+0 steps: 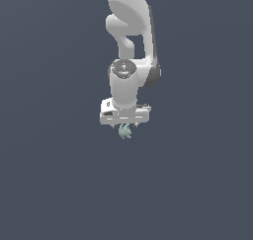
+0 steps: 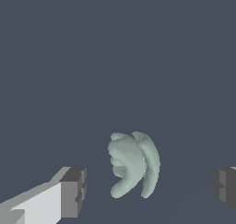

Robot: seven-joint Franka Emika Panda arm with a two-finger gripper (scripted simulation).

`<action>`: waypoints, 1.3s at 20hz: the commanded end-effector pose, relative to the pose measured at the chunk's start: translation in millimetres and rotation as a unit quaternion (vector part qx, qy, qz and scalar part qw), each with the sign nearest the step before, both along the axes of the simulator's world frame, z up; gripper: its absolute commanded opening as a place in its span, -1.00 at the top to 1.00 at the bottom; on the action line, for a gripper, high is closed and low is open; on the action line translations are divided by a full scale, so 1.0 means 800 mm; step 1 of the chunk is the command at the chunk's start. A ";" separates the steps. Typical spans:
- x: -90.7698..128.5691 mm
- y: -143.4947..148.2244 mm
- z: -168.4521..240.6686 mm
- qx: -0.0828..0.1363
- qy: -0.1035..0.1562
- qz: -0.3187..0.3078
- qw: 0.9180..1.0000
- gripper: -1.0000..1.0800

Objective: Pick up the object and move it to a goal position.

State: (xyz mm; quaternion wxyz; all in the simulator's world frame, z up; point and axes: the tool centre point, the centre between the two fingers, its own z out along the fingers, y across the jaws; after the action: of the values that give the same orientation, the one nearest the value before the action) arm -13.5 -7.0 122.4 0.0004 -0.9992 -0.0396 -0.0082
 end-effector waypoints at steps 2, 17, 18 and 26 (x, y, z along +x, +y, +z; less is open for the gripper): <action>-0.015 -0.003 -0.023 -0.001 0.005 0.017 1.000 -0.92; -0.028 -0.005 -0.060 -0.001 0.008 0.029 1.000 -0.92; -0.028 -0.005 -0.067 -0.001 0.008 0.029 1.000 -0.92; -0.029 -0.005 -0.102 -0.001 0.008 0.030 1.000 -0.92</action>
State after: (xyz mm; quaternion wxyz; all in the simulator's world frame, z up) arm -37.0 -10.9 43.4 0.0001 -0.9976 -0.0693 0.0007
